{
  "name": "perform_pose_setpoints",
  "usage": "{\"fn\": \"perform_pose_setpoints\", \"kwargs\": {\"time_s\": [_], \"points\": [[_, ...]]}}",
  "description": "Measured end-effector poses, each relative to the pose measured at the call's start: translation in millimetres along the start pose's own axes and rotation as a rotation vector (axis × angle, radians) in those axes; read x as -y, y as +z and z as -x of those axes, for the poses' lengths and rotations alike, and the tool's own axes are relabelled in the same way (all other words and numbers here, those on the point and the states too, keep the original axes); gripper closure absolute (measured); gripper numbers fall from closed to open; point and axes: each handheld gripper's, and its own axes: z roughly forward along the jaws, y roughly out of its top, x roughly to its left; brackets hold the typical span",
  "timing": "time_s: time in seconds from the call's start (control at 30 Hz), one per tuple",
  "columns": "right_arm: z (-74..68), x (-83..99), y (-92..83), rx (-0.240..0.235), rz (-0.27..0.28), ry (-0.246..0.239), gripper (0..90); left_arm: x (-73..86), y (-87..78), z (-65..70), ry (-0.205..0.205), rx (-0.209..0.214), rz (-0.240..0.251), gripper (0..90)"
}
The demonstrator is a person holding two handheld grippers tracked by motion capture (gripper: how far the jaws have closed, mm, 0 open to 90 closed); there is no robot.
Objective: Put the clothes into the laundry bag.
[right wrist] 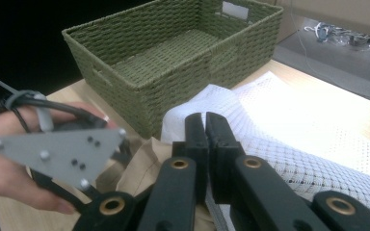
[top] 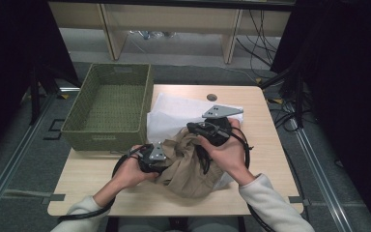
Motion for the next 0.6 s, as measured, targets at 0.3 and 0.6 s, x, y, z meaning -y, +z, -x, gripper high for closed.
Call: {"fn": "perform_pose_setpoints", "kwargs": {"time_s": [0.3, 0.6], "points": [[0.1, -0.1, 0.2, 0.007, 0.008, -0.018, 89.7, -15.5, -10.3, 7.9, -0.178, 0.115, 0.142, 89.6], [-5.6, -1.2, -0.5, -0.005, 0.013, -0.020, 89.7, -47.9, -39.7, 23.2, -0.229, 0.122, 0.391, 89.9]]}}
